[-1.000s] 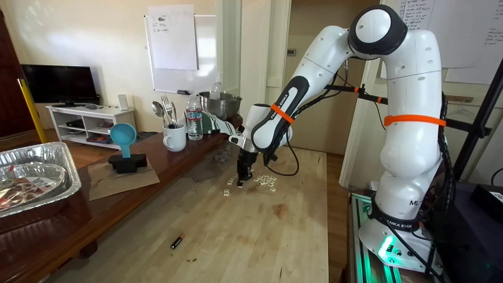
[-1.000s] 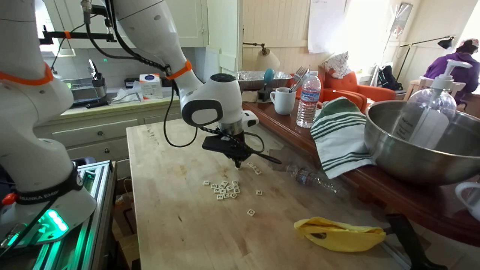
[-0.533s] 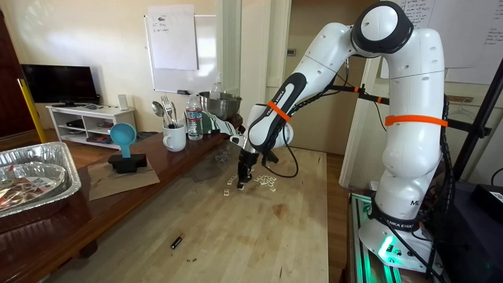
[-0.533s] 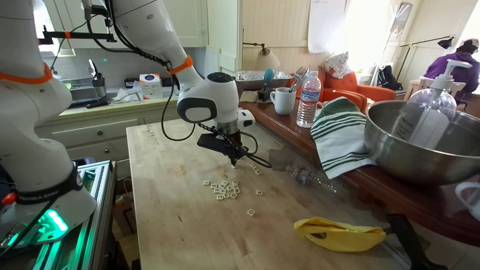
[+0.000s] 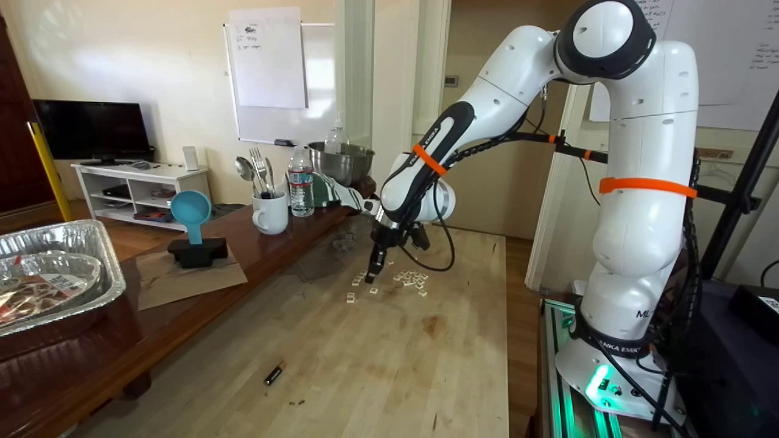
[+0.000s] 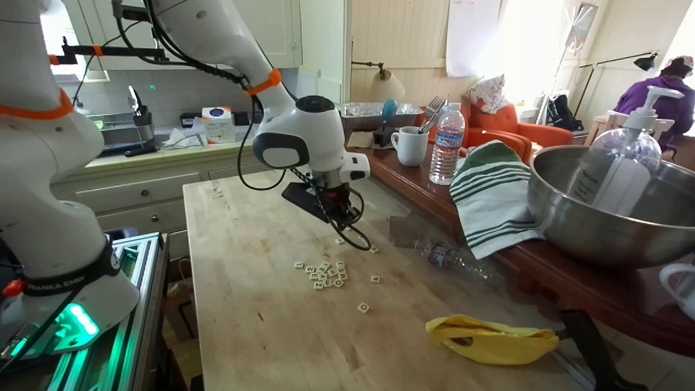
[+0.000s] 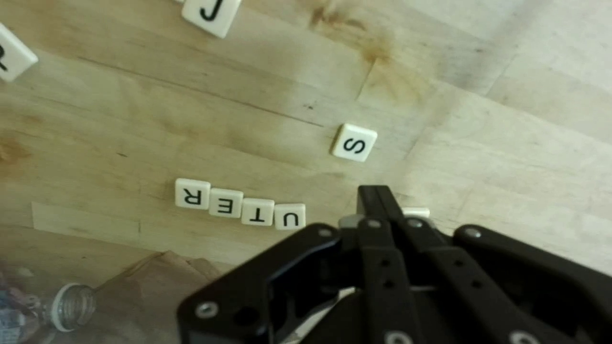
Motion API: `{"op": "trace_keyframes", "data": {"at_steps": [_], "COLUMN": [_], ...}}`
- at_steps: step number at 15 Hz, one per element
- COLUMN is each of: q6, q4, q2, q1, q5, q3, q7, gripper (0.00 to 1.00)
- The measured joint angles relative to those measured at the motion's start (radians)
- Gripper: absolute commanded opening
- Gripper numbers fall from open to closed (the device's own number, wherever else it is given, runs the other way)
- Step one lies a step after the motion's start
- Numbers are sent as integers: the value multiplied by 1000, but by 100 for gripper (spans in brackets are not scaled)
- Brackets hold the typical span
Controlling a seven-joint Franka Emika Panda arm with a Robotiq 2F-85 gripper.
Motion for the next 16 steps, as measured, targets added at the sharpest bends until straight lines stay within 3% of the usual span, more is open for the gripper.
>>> {"op": "trace_keyframes", "data": {"at_steps": [7,16], "q6": [0,0], "q4": [-36,-39], "q2": [-18,-18], "q1": [39,76], "q5": [-26,-27], "q3": [-64,-81], "q7": [273,519], "gripper": [0,0]}}
